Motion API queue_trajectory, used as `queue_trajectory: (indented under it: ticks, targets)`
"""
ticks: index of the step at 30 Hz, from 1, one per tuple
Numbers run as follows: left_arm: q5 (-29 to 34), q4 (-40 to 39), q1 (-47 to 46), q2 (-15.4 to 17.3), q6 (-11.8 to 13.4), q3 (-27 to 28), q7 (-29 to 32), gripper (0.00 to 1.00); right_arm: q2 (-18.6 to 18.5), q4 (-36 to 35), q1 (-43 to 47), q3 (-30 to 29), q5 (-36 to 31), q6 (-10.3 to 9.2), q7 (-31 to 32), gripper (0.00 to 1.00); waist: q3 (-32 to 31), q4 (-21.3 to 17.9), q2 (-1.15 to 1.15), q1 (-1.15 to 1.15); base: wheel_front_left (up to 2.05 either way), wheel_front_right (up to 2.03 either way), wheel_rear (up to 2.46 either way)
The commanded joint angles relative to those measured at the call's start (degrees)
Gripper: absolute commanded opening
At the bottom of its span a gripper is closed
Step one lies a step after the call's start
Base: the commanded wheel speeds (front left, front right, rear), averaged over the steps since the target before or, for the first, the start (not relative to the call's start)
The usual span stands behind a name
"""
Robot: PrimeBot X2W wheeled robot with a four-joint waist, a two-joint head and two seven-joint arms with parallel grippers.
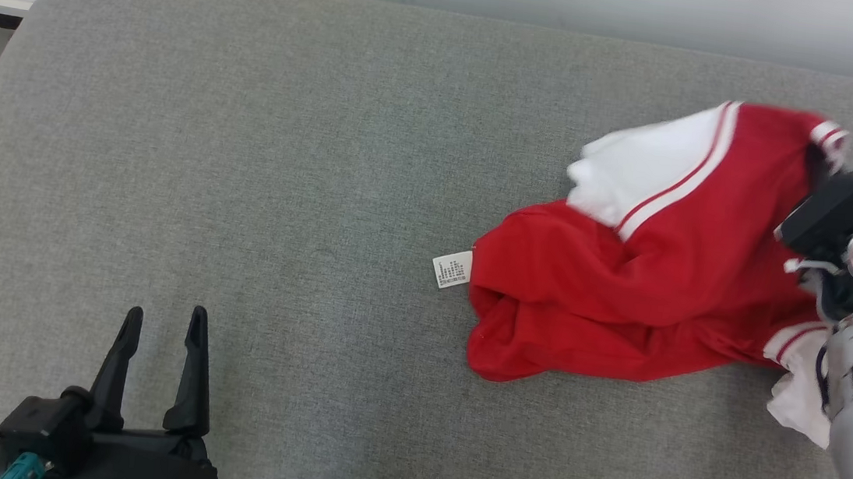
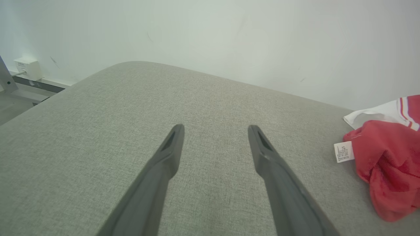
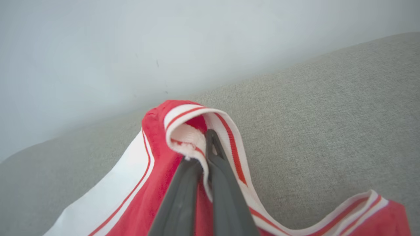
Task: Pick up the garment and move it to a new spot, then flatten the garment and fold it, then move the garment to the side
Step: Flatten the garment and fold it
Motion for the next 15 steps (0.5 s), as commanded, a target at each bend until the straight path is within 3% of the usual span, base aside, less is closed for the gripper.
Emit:
queue_trajectory:
  ticks: [1, 12, 13, 14, 15]
  targets:
    - [0.47, -0.09, 0.40, 0.02, -0.46, 0.12, -0.04, 1.00, -0.03, 0.99, -1.95, -2.89, 0.06, -0.17, -2.11, 0.00, 0.09, 0.39, -0.01, -0.01, 0.00, 0.00, 0.00]
    - [0.66, 1.09, -0.45, 0.02, -0.84, -1.38, -0.04, 1.00, 1.42, 12.22, -10.94, -26.43, -7.08, -0.16, -19.47, 0.00, 0.55, 3.59, -0.01, -0.01, 0.00, 0.00, 0.00]
    - [0.68, 1.19, -0.52, 0.03, -0.81, -1.39, -0.04, 1.00, 1.56, 13.13, -11.18, -27.49, -8.35, -0.16, -20.79, 0.92, 0.57, 3.69, -0.01, -0.01, 0.00, 0.00, 0.00]
    - [0.70, 1.25, -0.57, 0.03, -0.79, -1.39, -0.03, 1.00, 1.50, 14.17, -11.39, -28.30, -9.70, -0.16, -21.27, 1.00, 0.60, 3.76, -0.01, -0.01, 0.00, 0.00, 0.00]
    - [0.71, 1.31, -0.61, 0.02, -0.80, -1.35, -0.04, 1.00, 1.62, 15.35, -11.50, -28.92, -10.93, -0.16, -21.14, 1.00, 0.62, 3.75, -0.01, -0.01, 0.00, 0.00, 0.00]
